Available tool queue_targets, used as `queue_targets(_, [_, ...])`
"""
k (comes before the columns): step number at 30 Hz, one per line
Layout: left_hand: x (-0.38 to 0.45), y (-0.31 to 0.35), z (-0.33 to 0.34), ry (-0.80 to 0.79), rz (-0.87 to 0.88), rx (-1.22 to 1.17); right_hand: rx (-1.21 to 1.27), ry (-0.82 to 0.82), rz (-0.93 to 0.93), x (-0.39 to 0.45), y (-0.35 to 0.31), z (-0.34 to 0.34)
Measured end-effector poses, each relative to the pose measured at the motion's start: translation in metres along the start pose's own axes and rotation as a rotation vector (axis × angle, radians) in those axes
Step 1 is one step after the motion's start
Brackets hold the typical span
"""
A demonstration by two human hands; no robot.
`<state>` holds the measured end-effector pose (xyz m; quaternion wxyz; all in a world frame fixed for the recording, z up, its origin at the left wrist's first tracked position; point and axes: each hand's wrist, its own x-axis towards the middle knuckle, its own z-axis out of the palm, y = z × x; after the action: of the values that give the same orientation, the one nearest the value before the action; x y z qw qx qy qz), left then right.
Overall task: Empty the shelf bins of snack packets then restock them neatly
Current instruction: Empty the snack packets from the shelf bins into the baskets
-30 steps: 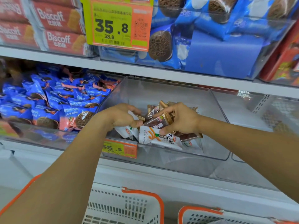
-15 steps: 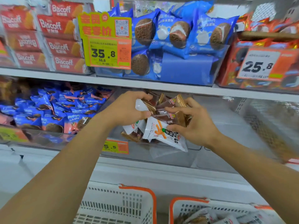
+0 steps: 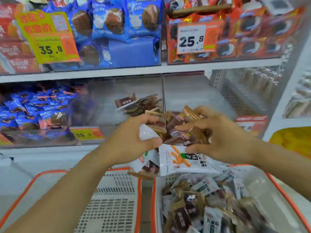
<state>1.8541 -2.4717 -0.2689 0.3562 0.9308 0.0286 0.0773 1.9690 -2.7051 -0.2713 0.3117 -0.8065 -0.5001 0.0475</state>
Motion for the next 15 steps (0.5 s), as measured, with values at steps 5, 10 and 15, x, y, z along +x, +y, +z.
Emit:
queue_targets(5, [-0.008,-0.004,0.108,-0.253,-0.126,-0.172,-0.152,-0.255,0.178,-0.073,0.050,0.016])
queue_targets(10, [-0.009,-0.015,0.201,-0.382,-0.215,-0.196,-0.395,-0.687,0.303,-0.089,0.091,0.032])
queue_targets(15, [-0.010,-0.027,0.248,-0.545,-0.330,-0.291,-0.450,-0.965,0.388,-0.097,0.128,0.051])
